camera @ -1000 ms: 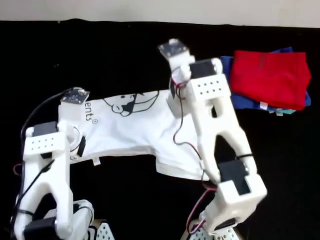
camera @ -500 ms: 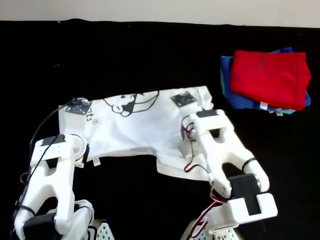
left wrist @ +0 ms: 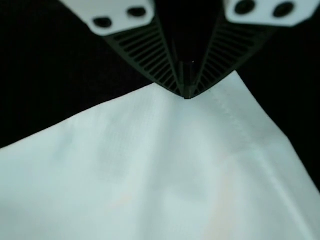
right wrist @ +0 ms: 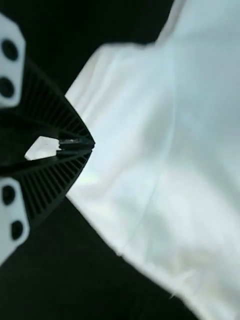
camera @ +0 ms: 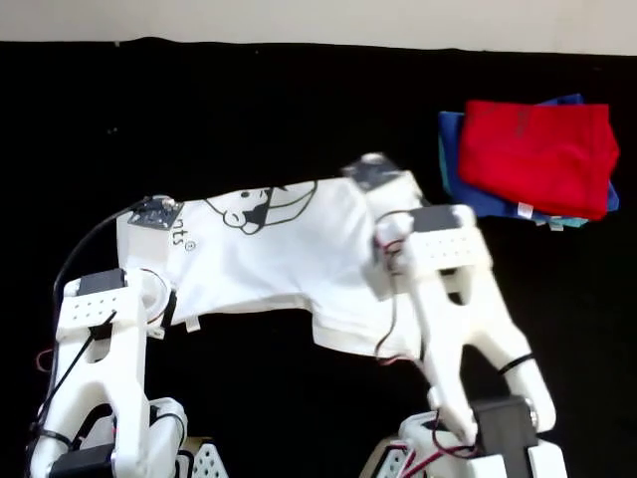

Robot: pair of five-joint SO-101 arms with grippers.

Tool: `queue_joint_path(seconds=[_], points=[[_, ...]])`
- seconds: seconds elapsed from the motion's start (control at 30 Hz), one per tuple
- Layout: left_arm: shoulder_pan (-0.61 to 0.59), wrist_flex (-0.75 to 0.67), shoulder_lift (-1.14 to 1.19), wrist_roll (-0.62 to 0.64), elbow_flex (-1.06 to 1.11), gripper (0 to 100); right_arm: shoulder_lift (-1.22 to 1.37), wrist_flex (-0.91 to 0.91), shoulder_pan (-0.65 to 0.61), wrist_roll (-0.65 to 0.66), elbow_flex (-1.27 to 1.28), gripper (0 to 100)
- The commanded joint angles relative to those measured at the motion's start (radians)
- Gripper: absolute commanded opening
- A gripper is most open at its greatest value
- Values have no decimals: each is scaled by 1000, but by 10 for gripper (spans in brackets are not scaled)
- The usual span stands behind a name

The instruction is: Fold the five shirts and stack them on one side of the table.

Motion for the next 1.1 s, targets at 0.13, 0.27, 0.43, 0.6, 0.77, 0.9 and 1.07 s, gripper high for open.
queue_joint_path(seconds=[0.13,0.27,0.43,0.6,0.77,0.9,1.07], points=[[2,6,-25,71,1,9,127,-154,-196,-57,-28,5],[-2,9,-33,92,-4,9,240,-120,-213,-57,-27,5],[-4,66,-35,92,-64,10,208,-4,-203,-37,-24,5],[-1,109,-35,92,-116,11,67,48,-205,37,45,5],[7,-8,-24,92,-70,10,-19,42,-245,2,54,26],[7,-104,-24,92,16,10,-19,-4,-341,-25,65,176],[7,-155,-24,92,73,10,-18,-71,-403,-28,102,164]])
